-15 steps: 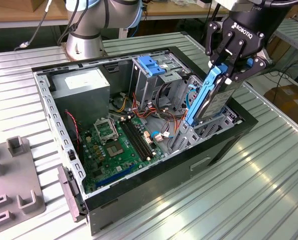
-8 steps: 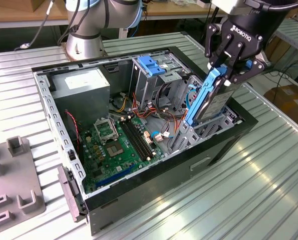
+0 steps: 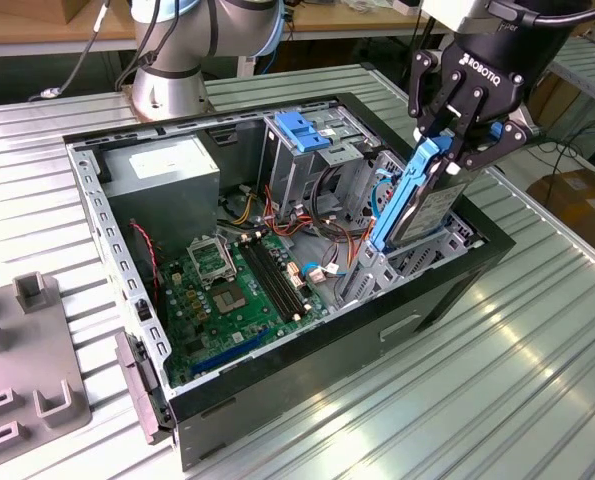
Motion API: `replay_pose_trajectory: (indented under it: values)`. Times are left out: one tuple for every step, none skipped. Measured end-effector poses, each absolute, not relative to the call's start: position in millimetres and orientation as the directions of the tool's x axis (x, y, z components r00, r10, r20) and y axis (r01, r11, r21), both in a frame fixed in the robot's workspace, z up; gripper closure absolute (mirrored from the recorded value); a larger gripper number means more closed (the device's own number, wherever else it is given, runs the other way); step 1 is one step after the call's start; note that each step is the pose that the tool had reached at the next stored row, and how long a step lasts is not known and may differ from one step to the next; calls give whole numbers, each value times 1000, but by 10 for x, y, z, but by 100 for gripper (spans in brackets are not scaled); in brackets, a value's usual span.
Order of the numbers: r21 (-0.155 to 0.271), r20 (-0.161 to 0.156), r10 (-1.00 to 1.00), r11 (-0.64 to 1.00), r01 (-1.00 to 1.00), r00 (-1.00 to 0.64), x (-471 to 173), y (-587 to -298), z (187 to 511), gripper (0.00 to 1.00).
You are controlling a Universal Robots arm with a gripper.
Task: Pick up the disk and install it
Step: 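Insert the disk into the insertion slot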
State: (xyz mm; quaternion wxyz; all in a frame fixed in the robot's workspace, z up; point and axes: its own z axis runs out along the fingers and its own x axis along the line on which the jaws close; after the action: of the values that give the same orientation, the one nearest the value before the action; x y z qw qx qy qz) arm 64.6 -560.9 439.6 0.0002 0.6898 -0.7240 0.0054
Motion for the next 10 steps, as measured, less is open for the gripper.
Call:
replay_pose_trajectory:
  values:
    - [-8,8,-999,48,-999,-48,646,-5609,4394,63]
    - [-8,8,-999,48,-999,-48,646,-5609,4392,63]
    - [-8,8,-999,48,-999,-48,646,-5609,4391,63]
    - [-8,8,-999,48,-999,-48,646,-5609,4388,63]
    - [-8,8,-999,48,-999,-48,646,-5609,4385,63]
    - [-8,8,-999,48,-999,-48,646,-5609,4381,63]
    - [-8,8,-999,48,-999,-48,646,-5609,4376,63]
    - [-8,8,-999,48,-999,-48,646,-5609,4370,63]
    - [-8,8,-999,48,-999,-48,646,-5609,4365,63]
    - [-8,8,-999,48,-999,-48,646,-5609,4362,63]
